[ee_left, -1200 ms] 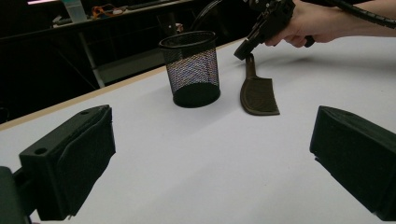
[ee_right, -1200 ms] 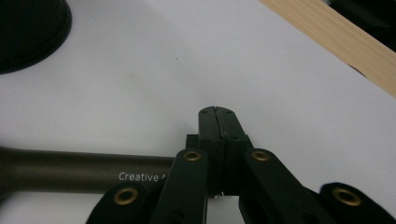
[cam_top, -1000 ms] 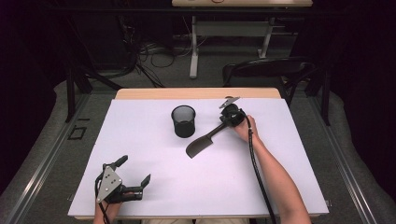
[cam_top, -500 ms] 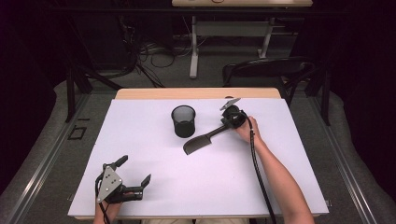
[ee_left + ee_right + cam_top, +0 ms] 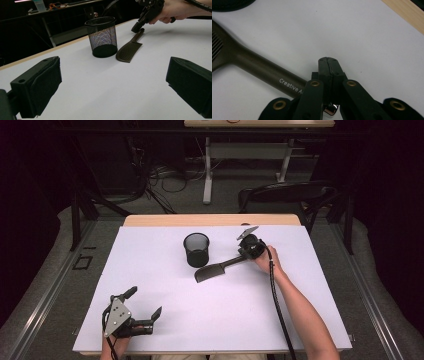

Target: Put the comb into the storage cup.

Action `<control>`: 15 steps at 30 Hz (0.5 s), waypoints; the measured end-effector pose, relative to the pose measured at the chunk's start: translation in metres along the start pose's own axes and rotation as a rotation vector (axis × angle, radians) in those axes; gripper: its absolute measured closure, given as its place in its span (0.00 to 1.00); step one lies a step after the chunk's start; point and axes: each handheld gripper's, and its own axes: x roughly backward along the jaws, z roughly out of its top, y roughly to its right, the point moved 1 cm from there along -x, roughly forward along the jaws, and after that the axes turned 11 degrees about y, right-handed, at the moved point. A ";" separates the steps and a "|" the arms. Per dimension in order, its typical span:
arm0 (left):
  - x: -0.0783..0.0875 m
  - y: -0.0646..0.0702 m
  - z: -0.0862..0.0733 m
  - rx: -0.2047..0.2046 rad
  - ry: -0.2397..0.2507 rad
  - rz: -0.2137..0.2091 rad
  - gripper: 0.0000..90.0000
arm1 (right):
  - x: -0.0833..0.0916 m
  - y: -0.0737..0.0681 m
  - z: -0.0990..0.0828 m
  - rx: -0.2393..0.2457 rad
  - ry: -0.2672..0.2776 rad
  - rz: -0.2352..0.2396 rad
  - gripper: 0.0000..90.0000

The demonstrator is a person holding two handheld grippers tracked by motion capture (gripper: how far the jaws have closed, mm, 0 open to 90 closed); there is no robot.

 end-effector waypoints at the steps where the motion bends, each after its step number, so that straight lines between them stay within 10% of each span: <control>1: 0.000 0.000 0.000 -0.001 0.000 0.000 0.00 | 0.001 0.000 0.000 0.000 -0.003 0.001 1.00; 11: 0.000 0.000 0.000 0.002 0.000 0.000 0.00 | 0.003 0.001 0.000 0.002 0.012 0.000 1.00; 15: 0.000 0.000 0.000 -0.001 0.000 0.000 0.00 | 0.010 0.002 0.003 0.001 0.038 0.017 0.83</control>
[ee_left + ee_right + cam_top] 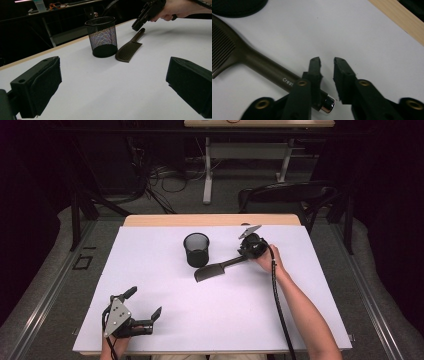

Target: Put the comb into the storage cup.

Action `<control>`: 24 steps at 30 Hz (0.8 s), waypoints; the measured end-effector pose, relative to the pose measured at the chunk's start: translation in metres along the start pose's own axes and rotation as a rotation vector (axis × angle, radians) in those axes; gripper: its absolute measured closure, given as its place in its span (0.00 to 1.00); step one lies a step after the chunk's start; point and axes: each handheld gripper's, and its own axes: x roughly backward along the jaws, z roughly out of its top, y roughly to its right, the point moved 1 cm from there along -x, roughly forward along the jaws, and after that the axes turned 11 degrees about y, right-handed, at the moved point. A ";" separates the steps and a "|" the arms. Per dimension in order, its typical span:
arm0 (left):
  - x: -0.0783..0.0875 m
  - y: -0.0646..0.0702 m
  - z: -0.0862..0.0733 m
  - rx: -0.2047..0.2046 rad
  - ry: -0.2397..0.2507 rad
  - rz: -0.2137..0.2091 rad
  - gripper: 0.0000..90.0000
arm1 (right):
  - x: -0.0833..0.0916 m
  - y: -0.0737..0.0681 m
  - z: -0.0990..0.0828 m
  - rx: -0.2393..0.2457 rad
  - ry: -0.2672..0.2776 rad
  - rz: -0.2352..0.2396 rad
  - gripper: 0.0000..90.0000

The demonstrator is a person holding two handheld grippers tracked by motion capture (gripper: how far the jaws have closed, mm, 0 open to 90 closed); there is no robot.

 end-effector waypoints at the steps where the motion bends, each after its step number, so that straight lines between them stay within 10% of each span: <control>1: 0.000 0.000 0.000 0.000 0.000 0.000 0.00 | 0.002 0.000 0.001 0.007 -0.004 0.003 0.78; 12: 0.001 -0.002 -0.001 0.005 -0.003 0.001 0.00 | 0.031 -0.009 0.009 0.040 0.021 0.087 0.42; 24: 0.005 -0.002 -0.002 0.009 -0.005 0.011 0.00 | 0.053 -0.028 0.008 0.114 0.019 0.130 0.24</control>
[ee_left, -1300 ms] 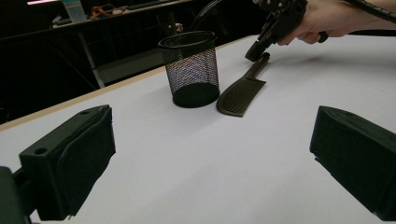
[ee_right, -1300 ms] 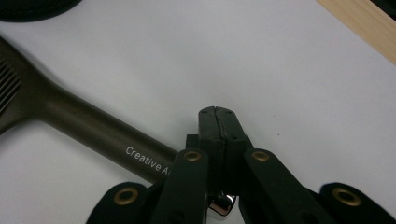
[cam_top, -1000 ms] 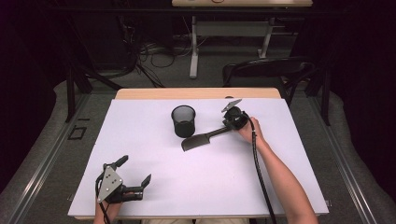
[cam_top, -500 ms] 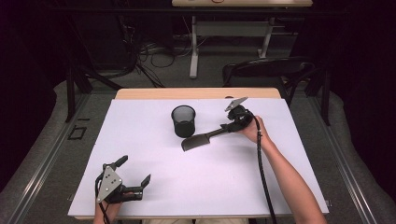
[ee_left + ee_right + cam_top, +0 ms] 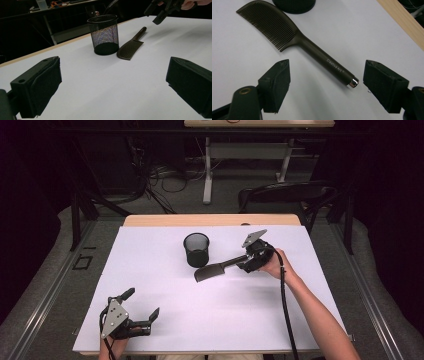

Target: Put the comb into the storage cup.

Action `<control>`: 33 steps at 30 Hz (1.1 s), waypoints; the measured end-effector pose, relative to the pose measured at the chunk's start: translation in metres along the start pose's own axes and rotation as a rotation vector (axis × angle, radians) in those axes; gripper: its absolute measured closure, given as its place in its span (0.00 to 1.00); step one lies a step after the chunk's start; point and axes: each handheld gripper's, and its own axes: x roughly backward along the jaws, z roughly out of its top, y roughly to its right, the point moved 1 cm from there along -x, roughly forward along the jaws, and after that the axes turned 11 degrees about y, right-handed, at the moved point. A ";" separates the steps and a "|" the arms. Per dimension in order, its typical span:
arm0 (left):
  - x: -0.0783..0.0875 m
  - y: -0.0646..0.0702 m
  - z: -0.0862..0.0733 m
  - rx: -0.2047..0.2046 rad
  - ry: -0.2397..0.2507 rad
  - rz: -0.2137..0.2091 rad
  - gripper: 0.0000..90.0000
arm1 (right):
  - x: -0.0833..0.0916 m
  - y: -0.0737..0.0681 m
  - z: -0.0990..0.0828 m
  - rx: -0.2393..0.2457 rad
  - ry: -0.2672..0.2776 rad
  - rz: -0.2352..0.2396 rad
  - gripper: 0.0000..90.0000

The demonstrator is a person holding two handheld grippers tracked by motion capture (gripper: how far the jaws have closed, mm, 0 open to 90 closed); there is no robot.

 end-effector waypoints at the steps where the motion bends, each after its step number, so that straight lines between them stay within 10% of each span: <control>1: 0.000 0.000 0.000 -0.001 0.000 -0.001 0.00 | 0.001 -0.001 0.000 0.009 -0.003 0.005 0.23; 33: -0.007 0.001 0.000 -0.001 -0.007 -0.025 0.00 | -0.002 -0.019 0.015 0.238 -0.079 0.112 0.03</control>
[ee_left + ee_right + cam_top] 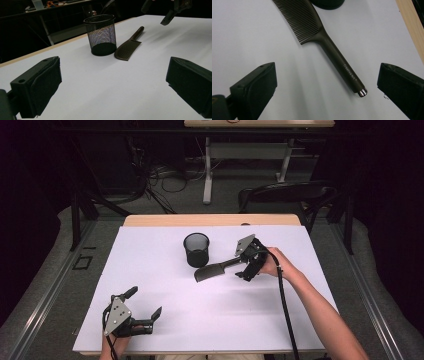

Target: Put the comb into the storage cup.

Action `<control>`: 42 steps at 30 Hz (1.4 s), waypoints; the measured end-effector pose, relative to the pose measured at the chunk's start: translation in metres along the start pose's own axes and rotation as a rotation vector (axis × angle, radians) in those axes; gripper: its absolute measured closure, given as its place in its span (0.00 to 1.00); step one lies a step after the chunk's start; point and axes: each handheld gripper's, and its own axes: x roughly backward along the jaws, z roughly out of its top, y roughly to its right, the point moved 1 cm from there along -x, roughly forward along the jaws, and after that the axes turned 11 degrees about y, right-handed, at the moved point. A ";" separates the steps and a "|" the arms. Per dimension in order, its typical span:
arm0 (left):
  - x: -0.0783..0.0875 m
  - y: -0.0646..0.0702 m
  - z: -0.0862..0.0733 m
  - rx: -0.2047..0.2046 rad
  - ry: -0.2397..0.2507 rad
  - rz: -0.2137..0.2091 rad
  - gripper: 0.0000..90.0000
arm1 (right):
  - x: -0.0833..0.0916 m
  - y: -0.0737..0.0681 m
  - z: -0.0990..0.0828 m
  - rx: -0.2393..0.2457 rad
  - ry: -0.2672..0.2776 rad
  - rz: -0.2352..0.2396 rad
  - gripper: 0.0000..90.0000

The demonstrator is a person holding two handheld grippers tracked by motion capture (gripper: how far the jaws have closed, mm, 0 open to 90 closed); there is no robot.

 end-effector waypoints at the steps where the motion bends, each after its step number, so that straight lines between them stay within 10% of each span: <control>1: 0.000 0.000 0.000 0.001 -0.001 0.000 0.00 | 0.000 0.000 0.001 0.008 -0.010 0.007 0.02; 29: -0.006 0.000 0.000 -0.005 0.000 -0.022 0.00 | -0.024 0.017 0.018 0.192 -0.100 0.124 0.02; 42: -0.004 -0.001 -0.002 -0.001 -0.006 -0.018 0.00 | -0.045 0.022 0.025 0.310 -0.192 0.156 0.27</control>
